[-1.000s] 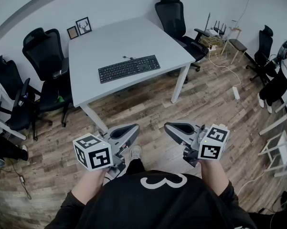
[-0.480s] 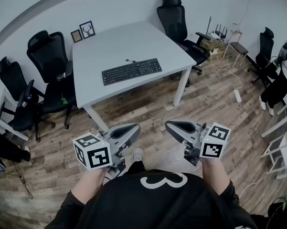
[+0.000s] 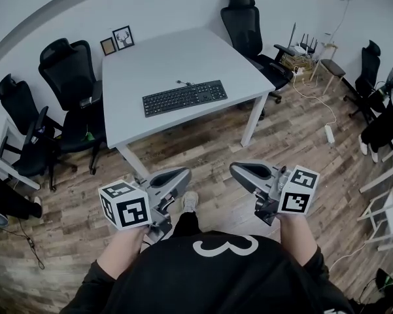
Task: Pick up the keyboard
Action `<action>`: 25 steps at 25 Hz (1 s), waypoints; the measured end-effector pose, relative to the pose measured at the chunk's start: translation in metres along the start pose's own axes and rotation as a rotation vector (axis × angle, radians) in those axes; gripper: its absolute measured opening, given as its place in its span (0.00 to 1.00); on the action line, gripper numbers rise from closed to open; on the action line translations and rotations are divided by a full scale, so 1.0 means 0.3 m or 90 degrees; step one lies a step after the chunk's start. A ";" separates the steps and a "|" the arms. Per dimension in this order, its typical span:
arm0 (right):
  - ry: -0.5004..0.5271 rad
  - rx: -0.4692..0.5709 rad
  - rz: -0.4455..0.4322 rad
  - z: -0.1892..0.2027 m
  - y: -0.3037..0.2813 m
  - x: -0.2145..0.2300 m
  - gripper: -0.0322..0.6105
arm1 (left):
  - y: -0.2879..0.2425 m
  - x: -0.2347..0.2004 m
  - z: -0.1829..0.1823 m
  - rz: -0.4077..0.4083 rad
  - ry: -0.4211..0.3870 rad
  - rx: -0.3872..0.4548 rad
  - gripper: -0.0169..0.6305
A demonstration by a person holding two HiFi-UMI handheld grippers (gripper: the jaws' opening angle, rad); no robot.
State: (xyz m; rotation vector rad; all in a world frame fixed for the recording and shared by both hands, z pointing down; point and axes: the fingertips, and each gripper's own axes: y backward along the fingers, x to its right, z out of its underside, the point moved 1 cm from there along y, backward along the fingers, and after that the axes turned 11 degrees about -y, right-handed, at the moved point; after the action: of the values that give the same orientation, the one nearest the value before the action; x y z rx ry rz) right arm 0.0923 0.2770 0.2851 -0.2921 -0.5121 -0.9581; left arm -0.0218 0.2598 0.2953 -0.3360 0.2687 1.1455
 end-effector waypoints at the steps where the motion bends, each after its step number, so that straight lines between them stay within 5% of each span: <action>1: -0.004 -0.002 -0.002 -0.004 -0.011 0.017 0.06 | -0.008 -0.020 0.001 -0.002 0.003 -0.003 0.05; 25: -0.082 -0.024 0.024 -0.278 -0.477 0.510 0.06 | -0.224 -0.681 -0.246 0.023 0.095 -0.008 0.05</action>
State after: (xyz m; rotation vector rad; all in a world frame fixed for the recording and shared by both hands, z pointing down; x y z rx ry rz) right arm 0.0685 0.0532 0.2987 -0.3990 -0.6048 -0.9164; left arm -0.0423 0.0340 0.3127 -0.4295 0.3999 1.1599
